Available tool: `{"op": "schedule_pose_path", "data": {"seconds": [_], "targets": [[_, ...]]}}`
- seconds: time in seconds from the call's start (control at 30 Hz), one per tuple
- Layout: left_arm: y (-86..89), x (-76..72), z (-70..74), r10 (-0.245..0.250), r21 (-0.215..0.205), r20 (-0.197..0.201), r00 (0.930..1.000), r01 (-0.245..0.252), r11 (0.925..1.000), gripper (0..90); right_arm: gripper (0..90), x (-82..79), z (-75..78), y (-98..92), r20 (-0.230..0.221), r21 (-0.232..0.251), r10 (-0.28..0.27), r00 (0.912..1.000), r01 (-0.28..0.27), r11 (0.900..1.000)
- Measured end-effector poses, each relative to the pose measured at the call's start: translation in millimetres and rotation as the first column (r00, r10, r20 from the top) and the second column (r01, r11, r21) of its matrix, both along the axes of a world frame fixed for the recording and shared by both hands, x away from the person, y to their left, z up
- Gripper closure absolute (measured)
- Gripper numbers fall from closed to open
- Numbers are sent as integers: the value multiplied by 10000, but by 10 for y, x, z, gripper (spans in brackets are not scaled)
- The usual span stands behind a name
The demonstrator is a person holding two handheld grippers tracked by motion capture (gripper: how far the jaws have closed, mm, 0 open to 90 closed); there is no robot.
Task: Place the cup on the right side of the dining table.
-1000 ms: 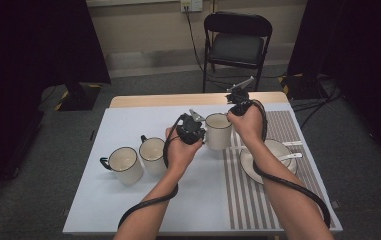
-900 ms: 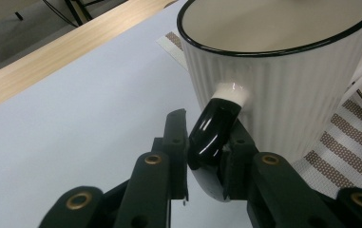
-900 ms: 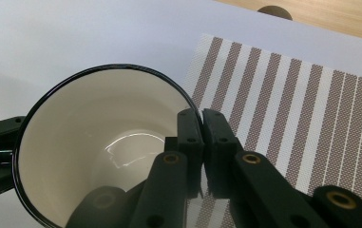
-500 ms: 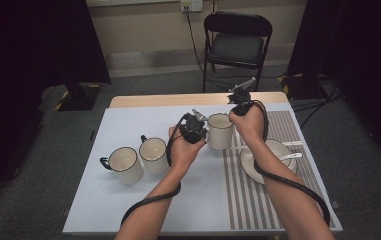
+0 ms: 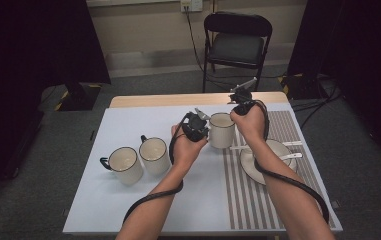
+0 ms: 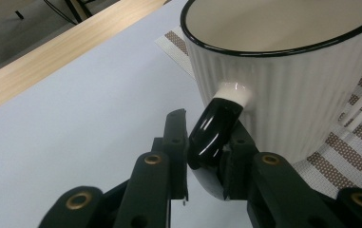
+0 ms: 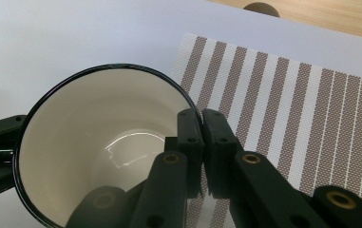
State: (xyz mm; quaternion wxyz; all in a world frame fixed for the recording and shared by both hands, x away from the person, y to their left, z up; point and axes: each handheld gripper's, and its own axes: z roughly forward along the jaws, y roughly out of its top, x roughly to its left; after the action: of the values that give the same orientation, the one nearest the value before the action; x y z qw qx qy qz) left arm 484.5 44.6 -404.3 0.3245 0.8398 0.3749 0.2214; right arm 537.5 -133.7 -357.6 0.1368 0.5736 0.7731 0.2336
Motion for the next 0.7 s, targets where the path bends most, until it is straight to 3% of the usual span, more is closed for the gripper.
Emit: {"op": "schedule_pose_path", "data": {"seconds": [0.7], "targets": [[-186, 136, -86, -79, 69, 129, 9999, 78, 9999, 759, 866, 79, -62, -147, 175, -304, -230, 9996, 235, 9993]]}}
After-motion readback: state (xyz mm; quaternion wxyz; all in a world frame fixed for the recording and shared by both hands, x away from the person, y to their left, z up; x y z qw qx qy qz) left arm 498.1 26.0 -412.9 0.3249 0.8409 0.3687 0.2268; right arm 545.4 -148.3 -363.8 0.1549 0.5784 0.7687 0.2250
